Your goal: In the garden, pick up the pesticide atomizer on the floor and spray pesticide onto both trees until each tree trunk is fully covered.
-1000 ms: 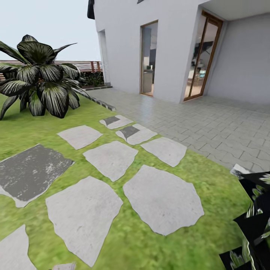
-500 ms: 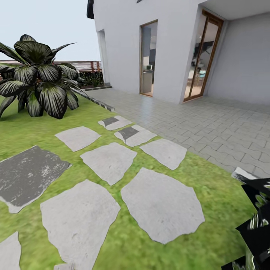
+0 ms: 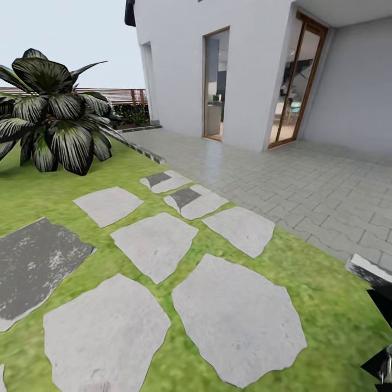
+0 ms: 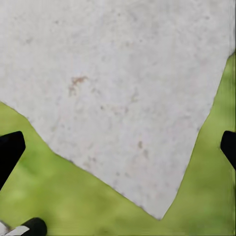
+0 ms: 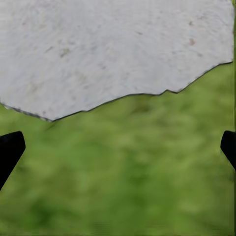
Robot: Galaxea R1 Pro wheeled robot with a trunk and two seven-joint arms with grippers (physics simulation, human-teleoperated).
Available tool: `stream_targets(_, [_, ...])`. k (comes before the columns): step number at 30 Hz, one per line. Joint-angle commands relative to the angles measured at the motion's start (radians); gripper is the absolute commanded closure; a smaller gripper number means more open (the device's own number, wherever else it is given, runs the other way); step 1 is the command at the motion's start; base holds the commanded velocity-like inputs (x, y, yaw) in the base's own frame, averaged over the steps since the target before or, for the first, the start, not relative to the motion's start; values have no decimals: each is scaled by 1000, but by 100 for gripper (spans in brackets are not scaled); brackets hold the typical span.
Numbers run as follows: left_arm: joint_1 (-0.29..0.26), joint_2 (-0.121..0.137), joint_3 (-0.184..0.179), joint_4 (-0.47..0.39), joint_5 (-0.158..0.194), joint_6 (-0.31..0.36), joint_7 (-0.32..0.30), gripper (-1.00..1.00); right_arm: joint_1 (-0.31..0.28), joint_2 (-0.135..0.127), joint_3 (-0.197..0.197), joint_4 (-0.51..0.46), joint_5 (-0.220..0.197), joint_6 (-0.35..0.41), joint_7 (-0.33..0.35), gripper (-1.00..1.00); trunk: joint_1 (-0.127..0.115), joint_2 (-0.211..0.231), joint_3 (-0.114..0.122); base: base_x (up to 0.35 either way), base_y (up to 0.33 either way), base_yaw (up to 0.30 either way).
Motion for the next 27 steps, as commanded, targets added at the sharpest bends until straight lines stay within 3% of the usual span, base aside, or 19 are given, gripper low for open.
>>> stream_targets(1, [0, 0, 2, 1, 2, -3, 0, -100, 0, 0, 0, 1, 0, -3, 0, -100, 0, 0, -1, 326, -135, 0])
stream_targets(14, [0, 1, 2, 1, 2, -3, 0, -100, 0, 0, 0, 1, 0, -3, 0, -100, 0, 0, -1, 326, -142, 0])
stream_targets(27, [0, 1, 2, 1, 3, -3, 0, -100, 0, 0, 1, 2, 0, -3, 0, -100, 0, 0, -1, 337, -17, 49])
